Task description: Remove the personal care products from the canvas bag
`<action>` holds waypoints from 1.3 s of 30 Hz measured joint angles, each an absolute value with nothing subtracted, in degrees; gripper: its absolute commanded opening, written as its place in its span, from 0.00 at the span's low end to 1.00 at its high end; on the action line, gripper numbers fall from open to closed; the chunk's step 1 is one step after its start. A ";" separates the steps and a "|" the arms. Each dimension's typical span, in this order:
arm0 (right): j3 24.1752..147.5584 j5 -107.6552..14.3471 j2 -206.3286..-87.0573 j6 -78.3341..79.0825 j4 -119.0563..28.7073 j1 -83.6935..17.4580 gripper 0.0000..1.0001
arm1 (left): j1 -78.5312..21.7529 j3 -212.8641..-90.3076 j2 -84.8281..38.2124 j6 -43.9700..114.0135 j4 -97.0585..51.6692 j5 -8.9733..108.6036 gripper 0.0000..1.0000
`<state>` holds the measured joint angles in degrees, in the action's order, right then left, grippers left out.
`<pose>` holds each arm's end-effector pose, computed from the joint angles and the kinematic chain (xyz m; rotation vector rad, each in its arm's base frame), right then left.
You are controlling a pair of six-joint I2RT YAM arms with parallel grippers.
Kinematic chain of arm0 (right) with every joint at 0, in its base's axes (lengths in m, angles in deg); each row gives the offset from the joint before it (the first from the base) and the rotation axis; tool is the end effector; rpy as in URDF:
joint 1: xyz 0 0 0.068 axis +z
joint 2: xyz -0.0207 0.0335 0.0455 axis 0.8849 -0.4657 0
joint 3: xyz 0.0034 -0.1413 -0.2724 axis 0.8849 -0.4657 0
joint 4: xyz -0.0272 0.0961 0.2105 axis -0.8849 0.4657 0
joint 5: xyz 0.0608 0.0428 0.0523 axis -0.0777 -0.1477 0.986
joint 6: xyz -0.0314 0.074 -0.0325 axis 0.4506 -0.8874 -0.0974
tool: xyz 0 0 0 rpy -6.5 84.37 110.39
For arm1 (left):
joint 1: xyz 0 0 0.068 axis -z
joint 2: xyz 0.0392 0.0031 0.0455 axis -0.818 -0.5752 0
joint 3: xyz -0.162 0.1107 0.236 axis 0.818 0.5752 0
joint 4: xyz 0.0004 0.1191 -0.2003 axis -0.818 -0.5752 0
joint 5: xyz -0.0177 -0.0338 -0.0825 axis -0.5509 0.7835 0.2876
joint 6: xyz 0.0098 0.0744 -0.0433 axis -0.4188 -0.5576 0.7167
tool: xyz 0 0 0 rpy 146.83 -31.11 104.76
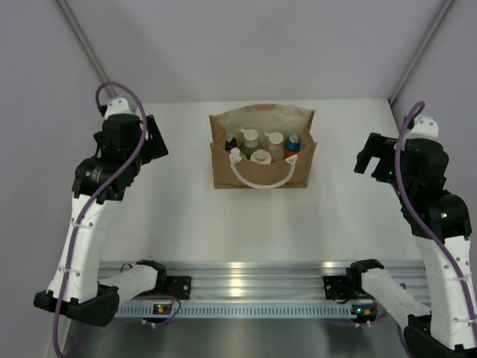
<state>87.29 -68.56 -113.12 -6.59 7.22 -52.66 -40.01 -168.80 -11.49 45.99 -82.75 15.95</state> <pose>0.1124 -0.0001 0.4329 0.2326 1.9528 0.0202 0.1777 -0.0130 0.4525 -0.3950 2.0343 0.0782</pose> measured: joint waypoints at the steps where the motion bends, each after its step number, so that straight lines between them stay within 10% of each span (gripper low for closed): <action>1: 87.29 -68.62 -113.01 -6.59 7.24 -52.66 0.99 | -39.91 -168.80 -11.49 45.99 -82.75 15.80 0.99; 18: 87.29 -59.27 -114.32 -10.18 5.95 -52.68 0.99 | -36.56 -194.48 -38.68 54.56 -82.88 28.54 0.97; 39: 89.04 -48.93 -121.64 -9.52 5.47 -52.68 0.99 | -23.10 -173.70 -39.01 58.29 -81.09 26.11 0.12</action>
